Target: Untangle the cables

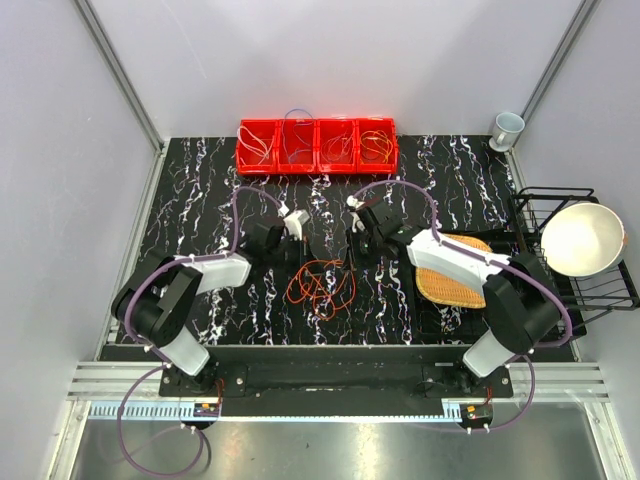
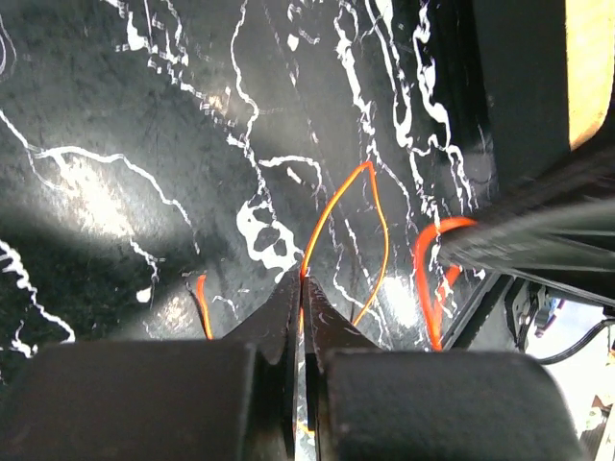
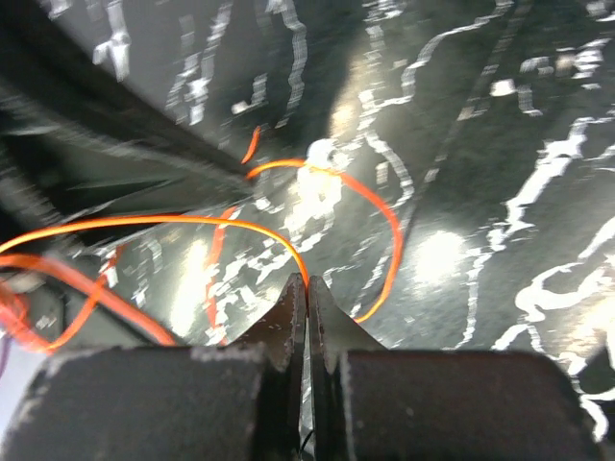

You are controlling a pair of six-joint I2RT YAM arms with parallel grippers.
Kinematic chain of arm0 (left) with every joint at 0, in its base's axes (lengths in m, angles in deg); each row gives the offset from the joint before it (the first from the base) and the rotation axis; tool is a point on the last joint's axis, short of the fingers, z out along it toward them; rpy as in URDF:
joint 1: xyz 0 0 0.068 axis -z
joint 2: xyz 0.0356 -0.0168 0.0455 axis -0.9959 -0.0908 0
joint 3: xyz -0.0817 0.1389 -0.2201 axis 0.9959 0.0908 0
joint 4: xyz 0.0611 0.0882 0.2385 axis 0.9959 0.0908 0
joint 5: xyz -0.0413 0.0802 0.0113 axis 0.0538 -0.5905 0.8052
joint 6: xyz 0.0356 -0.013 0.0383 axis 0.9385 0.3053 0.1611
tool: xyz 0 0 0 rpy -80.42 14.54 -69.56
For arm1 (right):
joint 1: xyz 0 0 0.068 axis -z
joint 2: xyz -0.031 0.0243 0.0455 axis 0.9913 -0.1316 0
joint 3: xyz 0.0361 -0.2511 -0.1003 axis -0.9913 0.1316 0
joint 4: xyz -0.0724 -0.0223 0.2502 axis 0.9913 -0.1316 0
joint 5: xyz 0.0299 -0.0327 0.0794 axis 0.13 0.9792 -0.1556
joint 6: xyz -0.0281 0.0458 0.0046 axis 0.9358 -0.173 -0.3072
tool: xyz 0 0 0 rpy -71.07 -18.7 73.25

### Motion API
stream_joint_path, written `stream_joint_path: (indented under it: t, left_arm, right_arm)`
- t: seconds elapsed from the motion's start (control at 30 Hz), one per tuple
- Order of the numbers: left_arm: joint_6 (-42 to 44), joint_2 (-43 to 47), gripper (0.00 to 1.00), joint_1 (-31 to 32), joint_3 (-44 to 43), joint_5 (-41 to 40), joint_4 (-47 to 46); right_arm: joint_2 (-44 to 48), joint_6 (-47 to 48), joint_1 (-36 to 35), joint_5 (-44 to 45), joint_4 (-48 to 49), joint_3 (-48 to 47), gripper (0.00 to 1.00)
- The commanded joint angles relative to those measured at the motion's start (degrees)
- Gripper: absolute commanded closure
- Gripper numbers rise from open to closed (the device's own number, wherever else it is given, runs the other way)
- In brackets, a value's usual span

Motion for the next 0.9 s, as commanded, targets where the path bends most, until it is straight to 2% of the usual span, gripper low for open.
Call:
stream_joint_path:
  t: [0.0, 0.1, 0.23, 0.33, 0.37, 0.5, 0.7, 0.87]
  left_arm:
    - [-0.4, -0.67, 1.0, -0.14, -3.88, -2.01, 0.81]
    - [-2.32, -1.64, 1.0, 0.13, -5.55, -8.43, 4.41]
    - [-2.77, -2.96, 1.0, 2.32, -9.15, -19.39, 12.3]
    - [-2.68, -4.71, 1.0, 4.08, -11.88, -23.37, 15.65]
    - [-2.77, -4.98, 1.0, 4.52, -12.58, -24.08, 16.28]
    - [-3.56, -5.16, 1.0, 4.61, -12.94, -25.58, 17.43]
    - [-4.0, -4.81, 1.0, 4.61, -12.68, -26.2, 17.52]
    - [-2.95, -3.58, 1.0, 4.61, -11.27, -23.92, 15.41]
  right_arm:
    - [-1.43, -0.33, -0.24, 9.07, -0.11, -2.04, 1.0]
    - [0.4, 0.02, -0.32, 7.07, 1.09, -0.64, 1.0]
    - [13.11, -1.29, -0.41, 2.66, 6.73, 4.89, 1.0]
    - [21.05, -0.68, -0.41, 6.43, 4.89, 4.12, 1.0]
    - [22.72, -0.86, -0.32, 10.96, 3.67, 3.59, 1.0]
    - [29.84, -1.2, -0.32, 19.0, -0.55, 2.97, 1.0]
    - [28.72, -4.1, -0.24, 22.0, -2.67, 5.07, 1.0]
    - [22.04, -4.9, -0.32, 18.14, -3.02, 5.08, 1.0]
